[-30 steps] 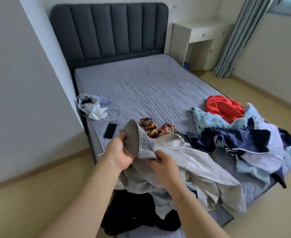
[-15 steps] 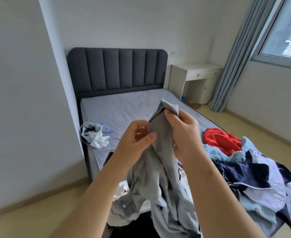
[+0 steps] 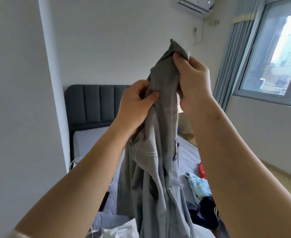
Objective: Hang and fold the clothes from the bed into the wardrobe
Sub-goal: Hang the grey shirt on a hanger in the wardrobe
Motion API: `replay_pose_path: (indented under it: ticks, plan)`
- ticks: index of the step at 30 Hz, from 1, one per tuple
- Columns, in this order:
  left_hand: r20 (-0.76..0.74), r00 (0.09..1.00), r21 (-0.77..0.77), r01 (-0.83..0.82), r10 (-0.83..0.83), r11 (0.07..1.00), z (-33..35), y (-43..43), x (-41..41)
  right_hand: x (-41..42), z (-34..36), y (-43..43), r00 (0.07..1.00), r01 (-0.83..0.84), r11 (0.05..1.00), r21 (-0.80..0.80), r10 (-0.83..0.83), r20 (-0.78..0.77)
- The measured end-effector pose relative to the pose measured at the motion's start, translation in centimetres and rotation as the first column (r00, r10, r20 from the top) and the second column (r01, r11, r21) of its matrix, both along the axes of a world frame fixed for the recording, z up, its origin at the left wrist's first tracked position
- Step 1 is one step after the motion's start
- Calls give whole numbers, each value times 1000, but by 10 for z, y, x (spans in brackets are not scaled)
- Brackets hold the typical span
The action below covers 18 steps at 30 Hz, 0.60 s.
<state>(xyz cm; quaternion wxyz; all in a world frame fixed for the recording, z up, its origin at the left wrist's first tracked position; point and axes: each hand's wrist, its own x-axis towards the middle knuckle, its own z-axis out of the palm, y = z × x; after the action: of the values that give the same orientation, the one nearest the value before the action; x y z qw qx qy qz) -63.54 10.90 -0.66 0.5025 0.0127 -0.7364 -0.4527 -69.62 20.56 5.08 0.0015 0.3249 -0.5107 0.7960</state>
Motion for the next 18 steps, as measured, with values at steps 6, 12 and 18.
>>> replay_pose_path:
  ticks: [6,12,18]
  plan:
    - [154,988,218,-7,-27,976,-74,-16,-13,-21,-129,4,970,-111,900,422,5,243]
    - [652,728,-26,-255,210,966,-175,-16,-6,-13,-249,17,832,-239,804,544,-119,541]
    - [825,521,209,80,-220,975,-248,18,18,-6,-263,20,732,-178,895,409,-157,663]
